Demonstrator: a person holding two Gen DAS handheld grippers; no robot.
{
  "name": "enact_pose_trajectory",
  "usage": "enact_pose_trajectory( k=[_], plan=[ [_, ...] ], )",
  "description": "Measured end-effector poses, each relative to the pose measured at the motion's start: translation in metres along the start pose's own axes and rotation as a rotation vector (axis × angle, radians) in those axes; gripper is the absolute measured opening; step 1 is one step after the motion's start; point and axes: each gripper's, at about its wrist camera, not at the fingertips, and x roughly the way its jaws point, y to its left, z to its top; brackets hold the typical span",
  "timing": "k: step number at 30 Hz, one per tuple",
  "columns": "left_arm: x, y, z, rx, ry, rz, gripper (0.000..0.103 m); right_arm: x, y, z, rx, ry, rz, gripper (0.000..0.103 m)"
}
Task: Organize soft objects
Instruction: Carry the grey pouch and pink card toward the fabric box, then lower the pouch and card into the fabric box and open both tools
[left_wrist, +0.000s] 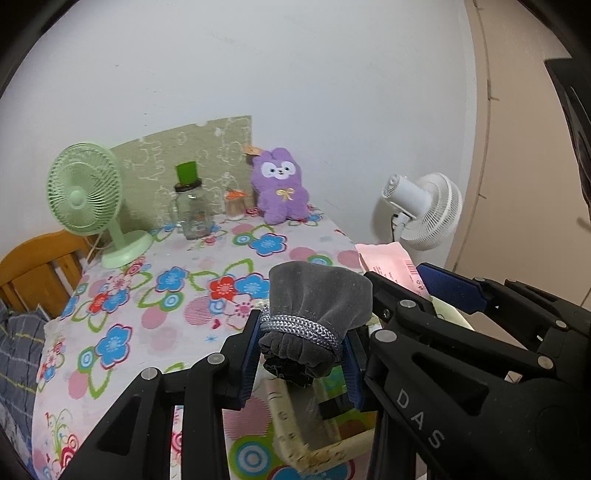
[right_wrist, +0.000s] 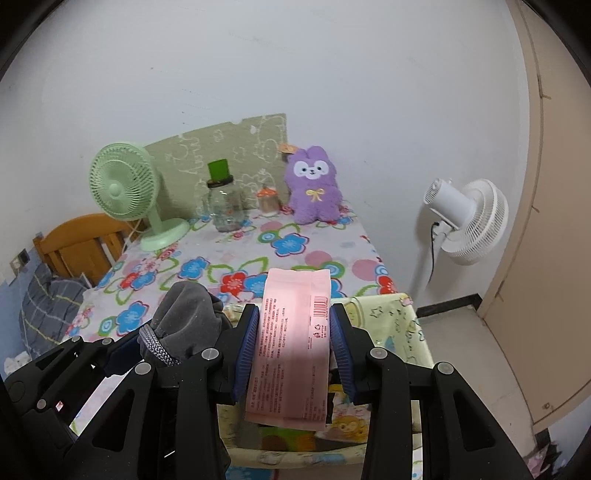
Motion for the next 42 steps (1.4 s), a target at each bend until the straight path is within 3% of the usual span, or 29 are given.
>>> enact_pose_trajectory(
  k=[16,18,19,23,35,39,42],
  plan=[
    [0.047,-0.028,-0.007,0.065,0.09,-0.07,0.044,0.037,-0.044,-0.016,0.073,0.09,-0.046,0.042],
    [0.05,-0.03,-0.009,0.089,0.103,-0.073,0.056,0.04,-0.047,-0.018,0.087,0.103,-0.045,0.042],
    [0.051,-0.032,-0.01,0.105,0.111,-0.077,0.067,0.041,-0.048,-0.02,0.094,0.106,-0.044,0.042],
    [0.051,-0.035,-0.012,0.138,0.1,-0.056,0.078,0.048,-0.051,-0.024,0.113,0.123,-0.028,0.042],
    [0.06,-0.027,-0.01,0.126,0.142,-0.037,0.087,0.058,-0.046,-0.023,0.109,0.135,-0.028,0.044],
    [0.057,-0.023,-0.009,0.113,0.134,-0.045,0.091,0.052,-0.045,-0.023,0.128,0.109,-0.045,0.078],
    [0.052,-0.019,-0.009,0.102,0.128,-0.045,0.094,0.045,-0.044,-0.021,0.133,0.085,-0.049,0.082]
  ],
)
